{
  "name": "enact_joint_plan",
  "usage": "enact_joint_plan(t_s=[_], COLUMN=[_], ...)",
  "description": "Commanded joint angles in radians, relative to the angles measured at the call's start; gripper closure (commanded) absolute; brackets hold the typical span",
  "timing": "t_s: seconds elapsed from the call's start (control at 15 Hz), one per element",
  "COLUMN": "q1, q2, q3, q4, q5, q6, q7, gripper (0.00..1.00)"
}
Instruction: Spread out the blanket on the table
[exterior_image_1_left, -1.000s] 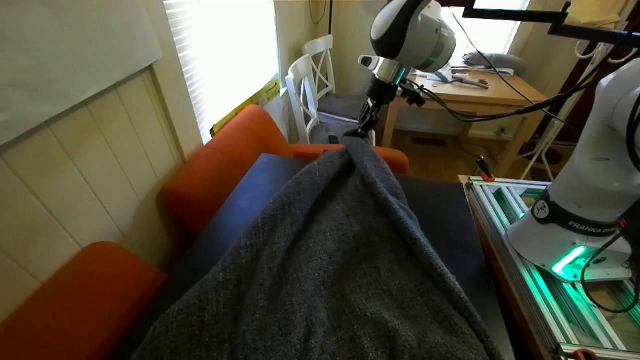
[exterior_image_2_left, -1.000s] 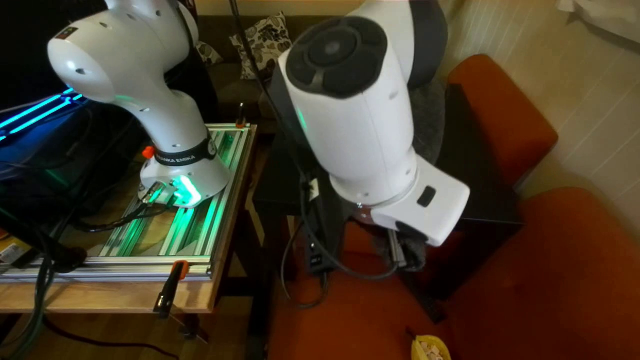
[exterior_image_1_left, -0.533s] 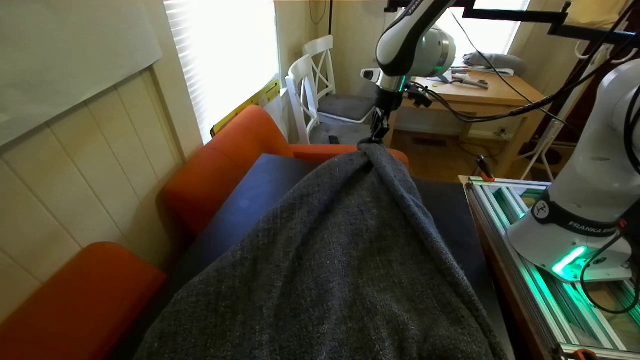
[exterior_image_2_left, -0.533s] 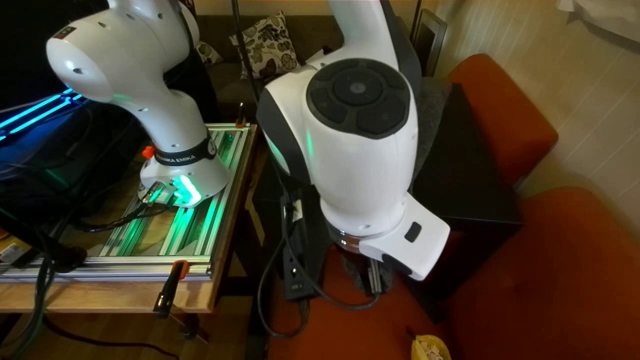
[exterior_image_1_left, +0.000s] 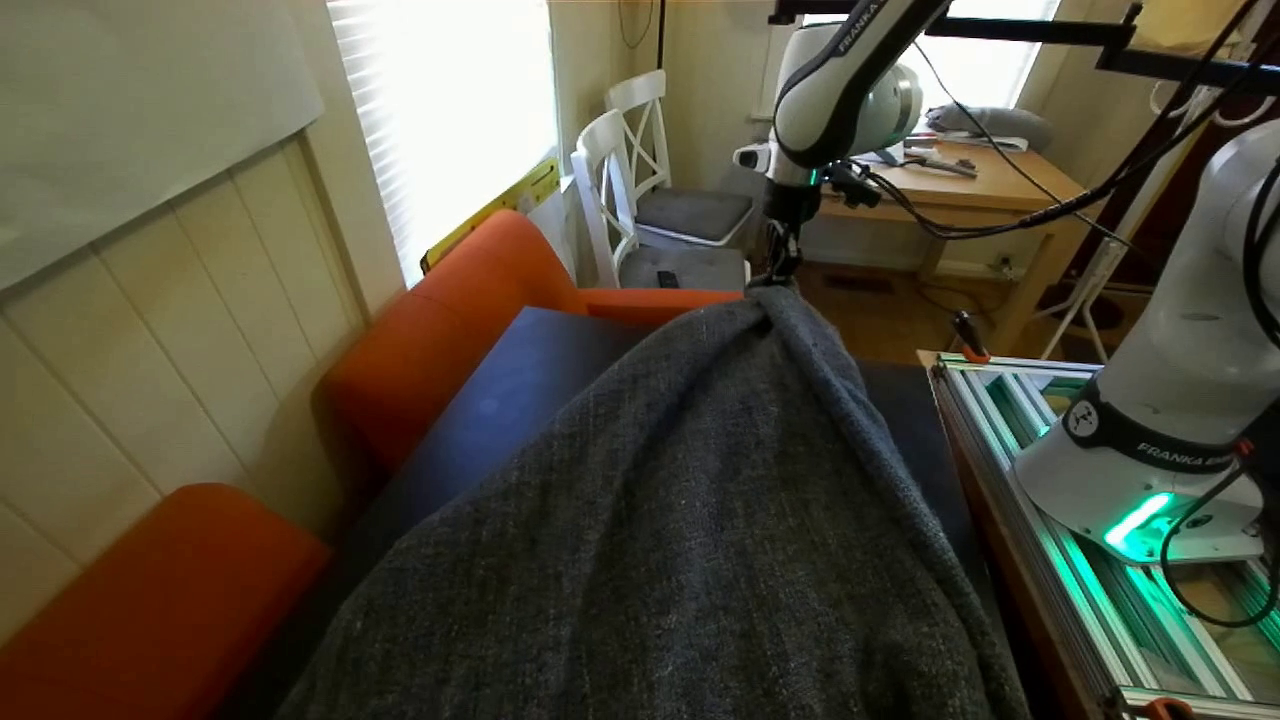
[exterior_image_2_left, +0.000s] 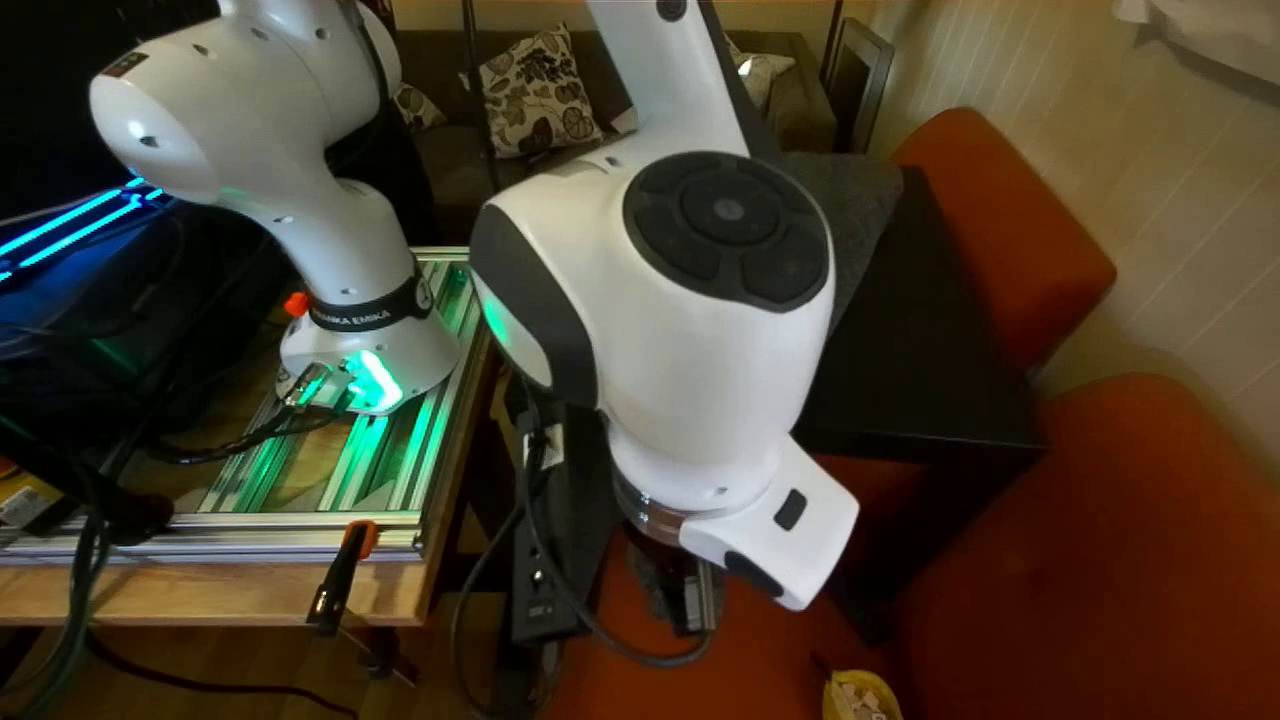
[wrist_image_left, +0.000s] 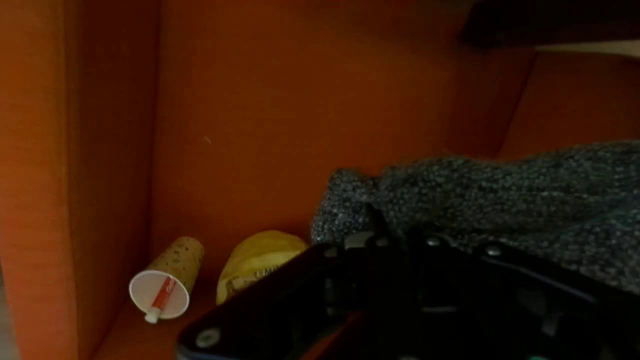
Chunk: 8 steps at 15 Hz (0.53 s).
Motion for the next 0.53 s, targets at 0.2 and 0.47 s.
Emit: enact_joint_plan(t_s=[0.2, 0.47], q1=[-0.069, -0.070], q2=[-0.002, -0.087], q3=[-0.038, 0.013], q4=[0.044, 0.029], q5=[-0.201, 0.008], q6=[-0.380, -0.391], q7=[0.082, 0.021], gripper=[0.68, 0.42])
